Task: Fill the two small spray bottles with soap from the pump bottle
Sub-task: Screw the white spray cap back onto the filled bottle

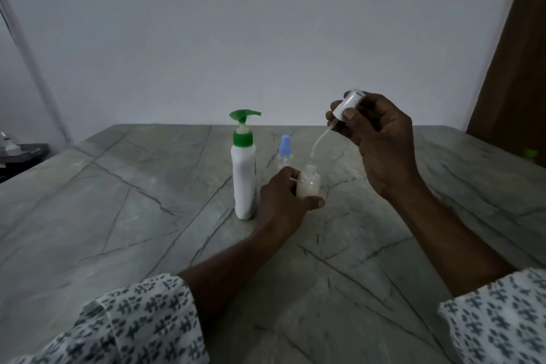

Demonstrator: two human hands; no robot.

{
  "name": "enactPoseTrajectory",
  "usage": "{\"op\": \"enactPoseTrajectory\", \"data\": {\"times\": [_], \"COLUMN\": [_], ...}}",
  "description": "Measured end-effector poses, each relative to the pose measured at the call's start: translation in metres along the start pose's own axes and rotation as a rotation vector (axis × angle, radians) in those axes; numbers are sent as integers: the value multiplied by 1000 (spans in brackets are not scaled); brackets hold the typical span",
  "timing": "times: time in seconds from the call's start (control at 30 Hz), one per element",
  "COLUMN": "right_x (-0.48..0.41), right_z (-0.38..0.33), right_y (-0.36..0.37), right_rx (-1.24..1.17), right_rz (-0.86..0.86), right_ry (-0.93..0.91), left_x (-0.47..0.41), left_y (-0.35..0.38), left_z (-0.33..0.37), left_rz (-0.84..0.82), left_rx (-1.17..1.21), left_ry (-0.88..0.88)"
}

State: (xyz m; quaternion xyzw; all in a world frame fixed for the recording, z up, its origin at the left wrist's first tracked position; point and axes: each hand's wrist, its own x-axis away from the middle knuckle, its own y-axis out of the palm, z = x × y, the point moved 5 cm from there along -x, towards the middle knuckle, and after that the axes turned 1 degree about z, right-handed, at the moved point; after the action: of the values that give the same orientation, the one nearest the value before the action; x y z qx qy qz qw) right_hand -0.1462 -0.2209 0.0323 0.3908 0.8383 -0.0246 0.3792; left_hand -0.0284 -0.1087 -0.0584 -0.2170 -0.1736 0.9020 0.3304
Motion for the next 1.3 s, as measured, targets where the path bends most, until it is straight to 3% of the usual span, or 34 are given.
{"op": "enactPoseTrajectory", "data": {"times": [0.5,0.77,1.3], "right_x": [1,12,12], "right_z": [17,44,48], "right_y": [0,8,6], "right_rx": [43,235,365], "right_rz": [12,-208,-291], "right_ry": [106,314,312], "left_x": [0,-3,-6], "left_y": [-1,1,2], "left_z": [-1,-3,-5], "left_rz": [-11,-11,-29], "left_rx": [7,-2,12], "left_ry": [8,33,67]}}
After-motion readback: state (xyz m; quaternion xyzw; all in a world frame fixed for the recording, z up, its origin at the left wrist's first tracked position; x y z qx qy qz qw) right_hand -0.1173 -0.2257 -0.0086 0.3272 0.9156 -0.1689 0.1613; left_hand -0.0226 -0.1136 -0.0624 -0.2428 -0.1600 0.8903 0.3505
